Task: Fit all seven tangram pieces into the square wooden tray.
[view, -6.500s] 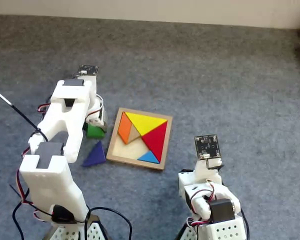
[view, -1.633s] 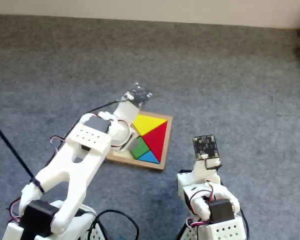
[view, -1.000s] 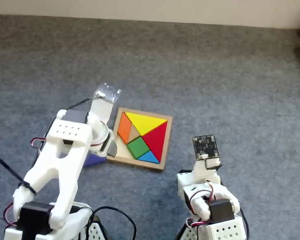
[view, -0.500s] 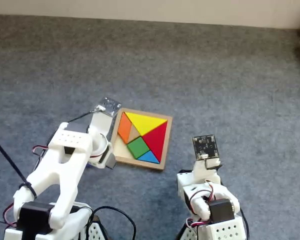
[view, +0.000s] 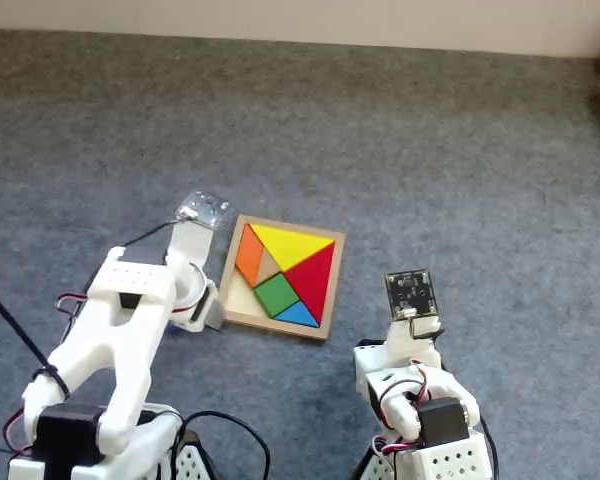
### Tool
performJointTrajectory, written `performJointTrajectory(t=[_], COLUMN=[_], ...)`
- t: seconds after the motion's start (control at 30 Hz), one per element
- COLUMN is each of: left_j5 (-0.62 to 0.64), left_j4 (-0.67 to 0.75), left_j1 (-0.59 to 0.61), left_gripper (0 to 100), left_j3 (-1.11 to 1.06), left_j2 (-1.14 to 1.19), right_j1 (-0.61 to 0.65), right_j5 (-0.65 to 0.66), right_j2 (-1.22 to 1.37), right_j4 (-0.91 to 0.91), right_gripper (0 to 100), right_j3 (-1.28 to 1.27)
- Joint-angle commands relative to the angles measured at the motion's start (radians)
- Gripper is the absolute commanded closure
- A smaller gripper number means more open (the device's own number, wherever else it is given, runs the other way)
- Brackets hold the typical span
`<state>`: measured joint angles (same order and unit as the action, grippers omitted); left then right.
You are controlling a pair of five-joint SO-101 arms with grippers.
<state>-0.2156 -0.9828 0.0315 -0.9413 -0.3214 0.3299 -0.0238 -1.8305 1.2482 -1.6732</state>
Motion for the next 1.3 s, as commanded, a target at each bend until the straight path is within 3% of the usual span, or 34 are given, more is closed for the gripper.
performJointTrajectory(t=[0.0, 0.27, 0.6, 0.77, 0.97, 1.27], left_j5=[-0.006, 0.002, 0.026, 0.109, 0.114, 0.115], left_j4=[-0.037, -0.140, -0.137, -0.138, -0.126, -0.123], left_j1=[0.024, 0.022, 0.019, 0.025, 0.022, 0.019], left_gripper=[75, 83, 83, 74, 80, 81], left_j3=[0.079, 0.294, 0.305, 0.328, 0.328, 0.321], left_j2=[0.081, 0.329, 0.334, 0.341, 0.344, 0.344], right_j1=[-0.007, -0.007, -0.007, -0.007, -0.007, -0.007], right_j5=[0.009, 0.009, 0.009, 0.009, 0.009, 0.009], right_j2=[-0.018, -0.018, -0.018, -0.018, -0.018, -0.018], right_j4=[0.004, 0.004, 0.004, 0.004, 0.004, 0.004], right_gripper=[98.8, 98.8, 98.8, 98.8, 98.8, 98.8], right_j3=[-0.113, -0.113, -0.113, -0.113, -0.113, -0.113])
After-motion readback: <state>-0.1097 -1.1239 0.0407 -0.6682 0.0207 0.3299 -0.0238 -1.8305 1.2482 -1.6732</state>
